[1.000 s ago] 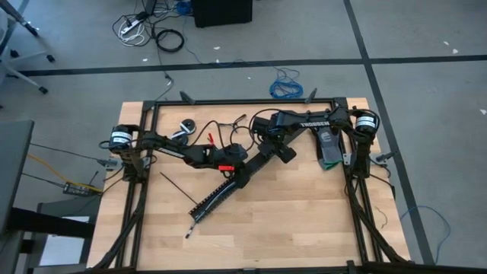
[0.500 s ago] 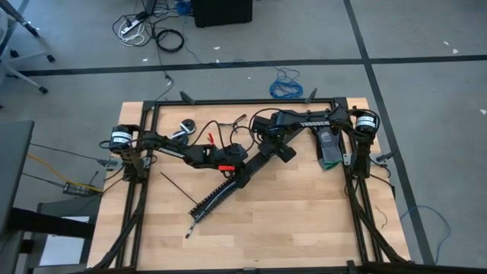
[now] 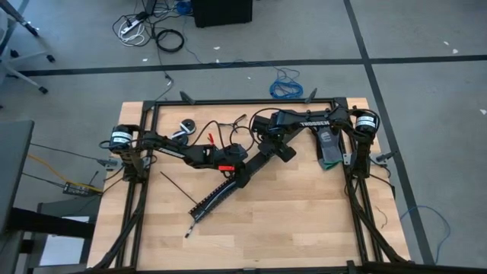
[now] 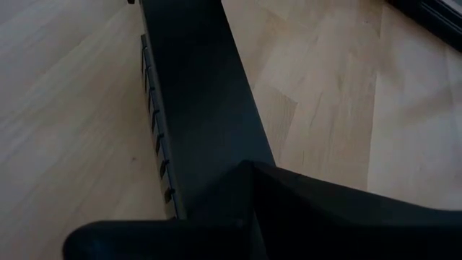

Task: Ziptie cables
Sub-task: Insert the black cover of the black cable duct

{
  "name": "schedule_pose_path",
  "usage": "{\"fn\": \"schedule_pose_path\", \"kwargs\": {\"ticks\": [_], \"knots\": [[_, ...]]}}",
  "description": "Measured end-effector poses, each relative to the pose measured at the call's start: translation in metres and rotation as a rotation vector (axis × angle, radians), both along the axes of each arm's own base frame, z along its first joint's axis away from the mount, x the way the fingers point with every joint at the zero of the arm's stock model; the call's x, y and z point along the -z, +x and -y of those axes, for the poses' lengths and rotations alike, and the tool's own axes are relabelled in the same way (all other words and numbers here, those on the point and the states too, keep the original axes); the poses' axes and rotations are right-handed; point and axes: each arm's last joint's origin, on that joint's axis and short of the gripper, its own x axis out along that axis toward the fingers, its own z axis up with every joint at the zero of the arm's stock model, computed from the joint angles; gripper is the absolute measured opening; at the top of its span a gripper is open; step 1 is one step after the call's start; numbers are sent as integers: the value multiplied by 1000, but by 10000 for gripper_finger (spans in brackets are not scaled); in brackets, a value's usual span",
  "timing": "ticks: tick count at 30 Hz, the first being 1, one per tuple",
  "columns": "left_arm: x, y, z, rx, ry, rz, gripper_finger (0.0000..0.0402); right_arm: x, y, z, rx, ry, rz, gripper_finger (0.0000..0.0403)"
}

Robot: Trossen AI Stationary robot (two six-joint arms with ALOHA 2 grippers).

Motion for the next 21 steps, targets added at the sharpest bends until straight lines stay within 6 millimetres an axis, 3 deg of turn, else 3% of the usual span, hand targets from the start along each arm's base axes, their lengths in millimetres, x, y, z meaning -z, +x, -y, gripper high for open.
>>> {"fn": "schedule_pose_path", "kwargs": {"ticks": [21], "knots": [[1, 0, 1, 10, -17, -5, 0, 0, 0, -1, 11, 44, 6, 229]]}}
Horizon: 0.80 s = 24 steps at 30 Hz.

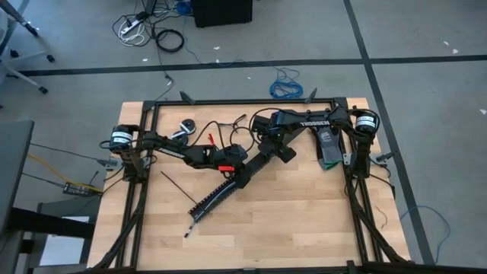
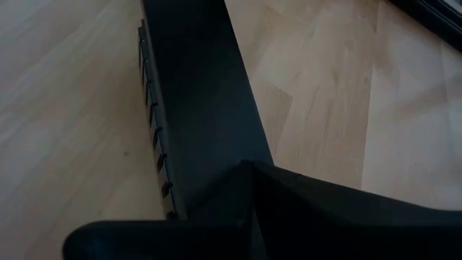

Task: Ziptie cables
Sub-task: Insert the black cover of the black cable duct

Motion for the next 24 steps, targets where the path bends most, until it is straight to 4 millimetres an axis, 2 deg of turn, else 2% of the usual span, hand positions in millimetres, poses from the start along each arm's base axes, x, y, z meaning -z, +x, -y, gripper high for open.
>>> {"fn": "schedule_pose_path", "kwargs": {"ticks": [6, 13, 24], "knots": [[2, 1, 0, 6, -15, -1, 0, 0, 1, 0, -17, 0, 7, 229], [6, 4, 1, 4, -60, 19, 0, 11, 3, 1, -22, 24, -22, 229], [7, 4, 1, 6, -63, 11, 0, 12, 4, 1, -26, 23, -19, 229]]}}
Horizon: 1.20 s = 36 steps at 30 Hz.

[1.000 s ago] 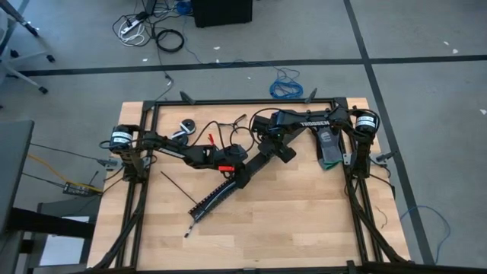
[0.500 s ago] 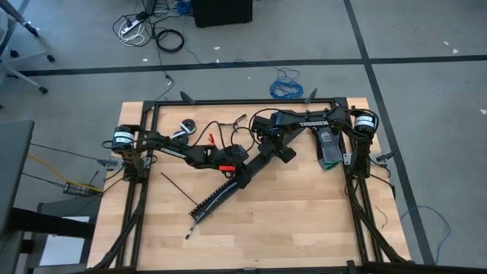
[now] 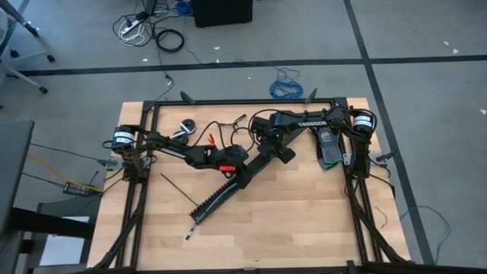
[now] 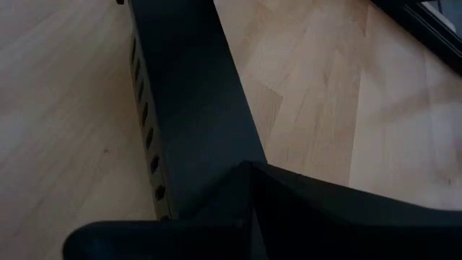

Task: Ziptie cables
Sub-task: Insert the black cover of the black cable duct

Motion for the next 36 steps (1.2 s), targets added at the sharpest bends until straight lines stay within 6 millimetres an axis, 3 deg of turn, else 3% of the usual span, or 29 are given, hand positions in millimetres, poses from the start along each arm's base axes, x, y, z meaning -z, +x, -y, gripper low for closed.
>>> {"fn": "schedule_pose_path", "kwargs": {"ticks": [13, 19, 27, 31, 36], "knots": [[0, 0, 0, -8, -14, 2, 0, 1, 2, -1, 4, -22, 4, 266], [0, 0, 0, -11, -29, 1, 0, -18, -2, -5, 19, -41, 49, 262], [0, 1, -2, -13, -56, 12, 0, -38, -5, -22, 222, 31, 96, 263], [-1, 1, -5, -14, -73, 23, 0, -36, -3, -34, 173, 115, 88, 261], [-1, 2, -5, -6, -90, 36, 0, -36, 5, -44, 53, 83, 152, 259]]}}
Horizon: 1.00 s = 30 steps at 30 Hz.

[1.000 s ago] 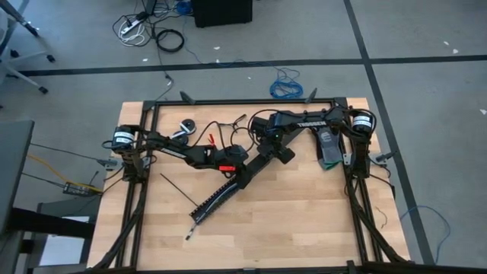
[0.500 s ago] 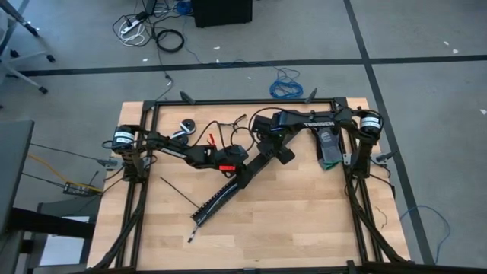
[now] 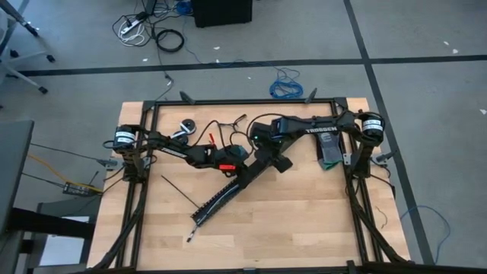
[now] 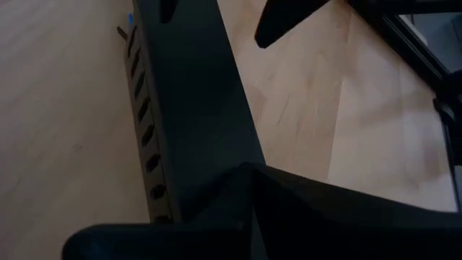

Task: Ziptie cables
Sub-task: Insert the black cover of the black cable duct

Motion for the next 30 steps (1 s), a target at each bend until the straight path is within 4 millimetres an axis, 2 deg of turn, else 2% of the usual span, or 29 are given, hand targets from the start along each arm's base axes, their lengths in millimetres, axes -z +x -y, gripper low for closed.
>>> {"fn": "schedule_pose_path", "kwargs": {"ticks": [7, 15, 23, 26, 30], "knots": [[-1, 1, 0, -5, -15, 12, 0, -3, 11, -6, -49, -35, 105, 260], [-2, 1, 0, -5, -15, 24, 0, -3, 9, -9, -55, -8, 93, 261], [-2, 2, -1, -20, 12, 26, 0, -2, 3, -4, 40, -37, 21, 264], [-10, -1, -2, -24, 60, 35, 0, -3, 0, -6, 39, -46, -7, 260], [-30, -9, -6, -47, 113, 37, 0, -2, -4, -6, 60, -41, -42, 257]]}}
